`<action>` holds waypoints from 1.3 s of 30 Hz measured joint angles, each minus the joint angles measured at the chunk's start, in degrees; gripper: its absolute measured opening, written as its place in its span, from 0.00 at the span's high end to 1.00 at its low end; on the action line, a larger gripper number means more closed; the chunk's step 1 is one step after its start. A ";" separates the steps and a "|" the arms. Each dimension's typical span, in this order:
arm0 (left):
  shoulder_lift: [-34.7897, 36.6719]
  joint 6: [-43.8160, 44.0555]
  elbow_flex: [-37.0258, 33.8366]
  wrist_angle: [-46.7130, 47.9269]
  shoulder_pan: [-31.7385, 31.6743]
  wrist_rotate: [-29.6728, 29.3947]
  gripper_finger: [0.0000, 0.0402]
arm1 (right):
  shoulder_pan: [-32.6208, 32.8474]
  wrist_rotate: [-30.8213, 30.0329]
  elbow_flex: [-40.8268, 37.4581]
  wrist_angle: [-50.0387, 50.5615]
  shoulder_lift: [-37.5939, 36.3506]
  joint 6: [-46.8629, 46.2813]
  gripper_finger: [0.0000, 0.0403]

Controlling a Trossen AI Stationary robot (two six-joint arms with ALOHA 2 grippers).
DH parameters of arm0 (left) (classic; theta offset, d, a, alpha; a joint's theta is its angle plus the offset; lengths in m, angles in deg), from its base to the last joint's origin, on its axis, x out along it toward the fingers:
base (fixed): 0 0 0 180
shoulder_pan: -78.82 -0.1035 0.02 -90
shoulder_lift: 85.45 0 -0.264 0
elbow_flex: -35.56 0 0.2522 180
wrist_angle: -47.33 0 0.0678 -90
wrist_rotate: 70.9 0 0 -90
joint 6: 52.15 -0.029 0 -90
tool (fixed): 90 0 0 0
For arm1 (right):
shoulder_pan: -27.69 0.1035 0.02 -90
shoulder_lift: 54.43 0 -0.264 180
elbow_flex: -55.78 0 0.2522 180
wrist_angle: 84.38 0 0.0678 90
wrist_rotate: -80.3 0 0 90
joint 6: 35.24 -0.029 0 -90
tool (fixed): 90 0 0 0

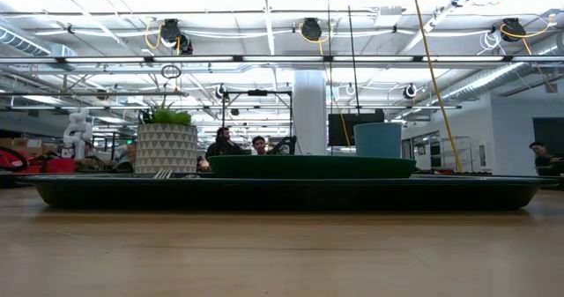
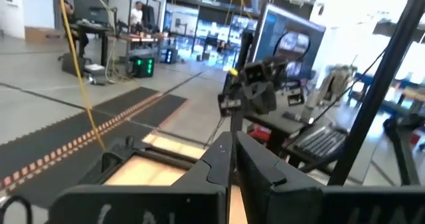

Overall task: Pick and place plate/cup/fork/spoon on tray
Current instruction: Return to Home Position

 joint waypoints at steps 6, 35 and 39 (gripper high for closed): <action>1.62 3.76 0.00 9.73 0.02 0.78 0.95 | -0.48 0.77 -0.02 10.34 -3.89 7.09 1.00; 30.71 15.45 -35.35 9.22 2.06 0.48 0.99 | -0.43 15.55 -38.01 9.71 -38.38 -17.51 1.00; 34.13 15.95 -36.84 2.89 2.04 -4.71 0.98 | -0.48 12.21 -39.63 9.91 -39.37 -20.34 1.00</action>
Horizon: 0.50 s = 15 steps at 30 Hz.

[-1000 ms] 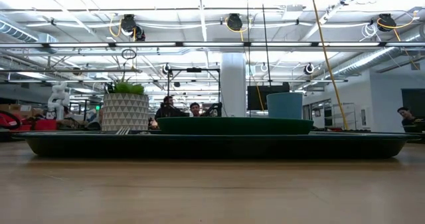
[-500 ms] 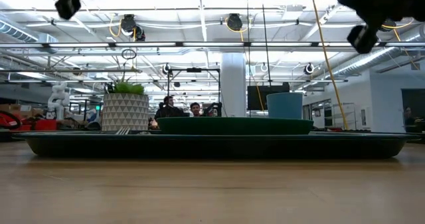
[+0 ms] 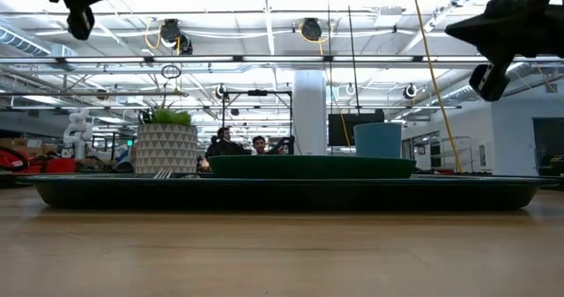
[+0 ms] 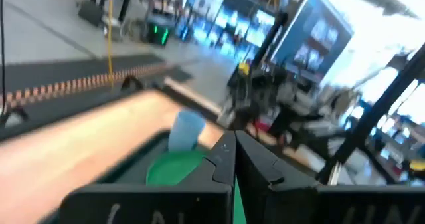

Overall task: Pick and place plate/cup/fork/spoon on tray
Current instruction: Return to Home Position

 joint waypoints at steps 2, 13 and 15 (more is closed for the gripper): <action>0.89 -2.03 0.05 -0.93 -0.02 -0.50 0.98 | 0.02 0.06 -0.71 -0.02 -0.05 -0.07 1.00; 1.31 -11.34 0.01 -0.22 -0.02 -0.44 0.98 | 0.02 0.09 -4.52 -0.03 -0.01 -4.84 1.00; 1.31 -11.39 0.01 -0.30 -0.02 -0.44 0.98 | 0.02 0.09 -4.58 -0.37 0.06 -7.65 1.00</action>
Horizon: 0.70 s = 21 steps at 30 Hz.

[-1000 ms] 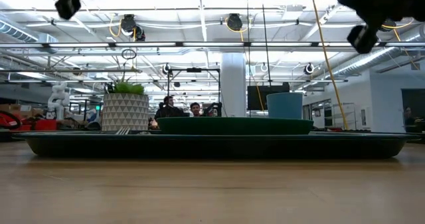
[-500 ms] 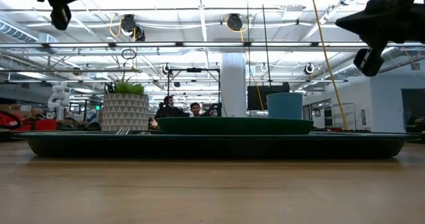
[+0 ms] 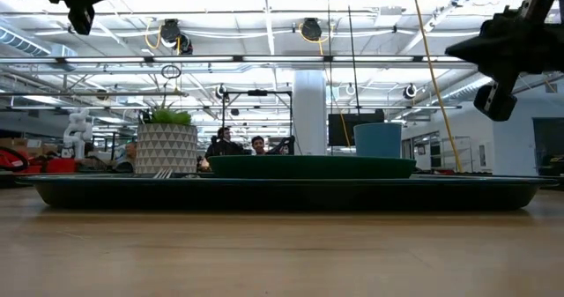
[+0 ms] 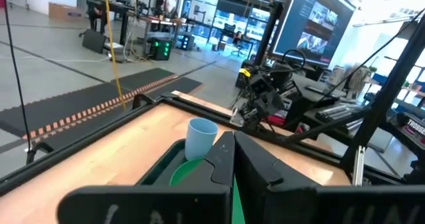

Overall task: Pick and place plate/cup/fork/spoon on tray
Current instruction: Return to Home Position

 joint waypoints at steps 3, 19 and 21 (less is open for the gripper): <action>-0.03 0.17 0.00 -1.75 0.00 0.03 0.98 | 0.00 -0.01 -0.03 -2.33 -0.02 -5.18 1.00; -0.02 0.00 0.00 -9.14 0.00 0.10 0.98 | 0.00 -0.03 -0.19 -9.69 0.00 -5.32 1.00; -0.03 0.00 0.00 -9.15 0.00 0.11 0.98 | 0.00 -0.02 -0.22 -9.69 0.00 -3.57 1.00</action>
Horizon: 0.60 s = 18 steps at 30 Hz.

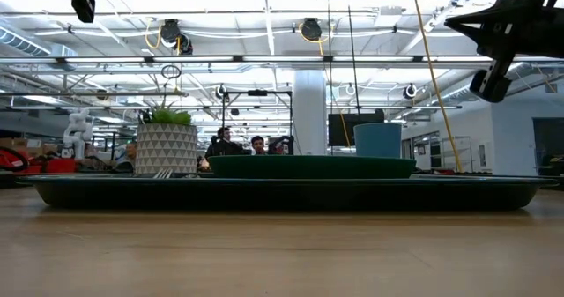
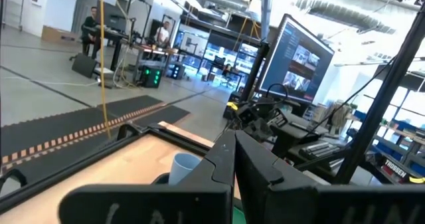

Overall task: Pick and place plate/cup/fork/spoon on tray
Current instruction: Return to Home Position

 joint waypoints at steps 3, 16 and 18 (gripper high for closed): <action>0.00 0.00 0.00 0.01 0.00 0.00 0.98 | 0.00 0.00 0.00 0.00 0.00 2.65 1.00; -0.02 0.02 0.00 0.94 0.00 -0.02 0.98 | 0.01 0.00 -0.04 0.02 0.00 3.36 1.00; -0.02 0.02 0.00 1.36 0.00 -0.01 0.98 | 0.02 0.00 -0.04 0.01 0.00 3.36 1.00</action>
